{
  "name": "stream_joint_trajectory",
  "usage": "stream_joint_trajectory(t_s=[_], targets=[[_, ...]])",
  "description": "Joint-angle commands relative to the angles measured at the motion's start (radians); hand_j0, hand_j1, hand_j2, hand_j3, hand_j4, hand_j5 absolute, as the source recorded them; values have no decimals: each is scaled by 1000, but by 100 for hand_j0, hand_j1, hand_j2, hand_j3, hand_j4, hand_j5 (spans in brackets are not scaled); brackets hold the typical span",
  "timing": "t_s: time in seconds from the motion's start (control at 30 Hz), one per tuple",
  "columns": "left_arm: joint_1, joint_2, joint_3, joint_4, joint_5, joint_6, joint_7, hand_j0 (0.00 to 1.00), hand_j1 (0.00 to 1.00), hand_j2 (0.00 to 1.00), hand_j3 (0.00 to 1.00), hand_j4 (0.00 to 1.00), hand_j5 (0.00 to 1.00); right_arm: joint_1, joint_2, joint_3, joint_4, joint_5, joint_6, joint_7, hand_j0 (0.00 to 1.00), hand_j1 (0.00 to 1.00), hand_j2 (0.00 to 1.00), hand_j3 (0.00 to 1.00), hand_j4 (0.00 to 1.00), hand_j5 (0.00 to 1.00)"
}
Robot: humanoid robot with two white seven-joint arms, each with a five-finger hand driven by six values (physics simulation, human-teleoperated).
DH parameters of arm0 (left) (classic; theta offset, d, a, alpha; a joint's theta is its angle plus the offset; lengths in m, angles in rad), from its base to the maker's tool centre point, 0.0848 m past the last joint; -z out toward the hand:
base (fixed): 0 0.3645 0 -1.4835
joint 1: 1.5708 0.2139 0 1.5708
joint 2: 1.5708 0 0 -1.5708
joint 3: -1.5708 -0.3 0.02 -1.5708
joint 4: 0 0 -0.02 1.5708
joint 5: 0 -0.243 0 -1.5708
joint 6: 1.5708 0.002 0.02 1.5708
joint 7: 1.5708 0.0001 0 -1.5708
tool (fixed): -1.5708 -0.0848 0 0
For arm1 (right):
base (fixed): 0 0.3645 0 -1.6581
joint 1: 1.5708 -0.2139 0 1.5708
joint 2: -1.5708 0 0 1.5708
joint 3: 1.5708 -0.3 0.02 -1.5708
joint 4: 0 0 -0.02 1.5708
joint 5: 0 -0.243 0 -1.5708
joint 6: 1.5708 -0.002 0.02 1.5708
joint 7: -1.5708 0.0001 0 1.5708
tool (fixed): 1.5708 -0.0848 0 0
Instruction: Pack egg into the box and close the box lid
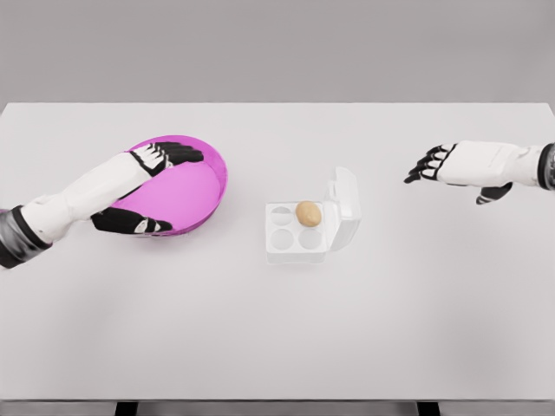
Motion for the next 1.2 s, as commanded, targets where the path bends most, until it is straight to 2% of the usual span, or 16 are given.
stream_joint_trajectory(t_s=[0.0, 0.03, 0.17, 0.27, 0.37, 0.67, 0.83, 1.17], targets=[[2, 17, 128, 42, 146, -24, 1, 100, 100, 100, 100, 100, 100, -2, 0, -19, -62, 15, 2, 1, 100, 100, 100, 100, 100, 100], [2, 15, 126, 85, 169, -24, 1, 100, 100, 100, 100, 100, 100, 0, 0, -19, -71, 16, 2, 1, 100, 100, 100, 100, 100, 100], [3, 32, 122, 135, 168, -24, 1, 100, 100, 100, 100, 100, 100, 26, 1, -17, -130, 27, 2, 41, 100, 100, 100, 100, 100, 100], [17, 32, 118, 135, 166, -24, 1, 100, 100, 100, 100, 100, 100, 26, 4, -17, -142, 27, 2, 44, 100, 100, 100, 100, 100, 100], [23, 32, 120, 135, 164, -24, 1, 100, 100, 100, 100, 100, 100, 29, -3, -17, -188, 25, 2, 84, 99, 99, 99, 99, 99, 99], [26, 34, 125, 135, 163, -24, 1, 100, 100, 100, 100, 100, 100, 28, 9, -11, -191, 25, 2, 87, 99, 99, 99, 99, 99, 99], [26, 32, 128, 142, 163, -24, 1, 100, 100, 100, 100, 100, 100, 23, 10, -9, -226, 25, 2, 89, 99, 99, 99, 99, 99, 99], [25, 60, 129, 169, 166, -24, 1, 100, 100, 100, 100, 100, 100, 5, 55, -8, -234, 25, 2, 102, 98, 98, 98, 98, 98, 98]])
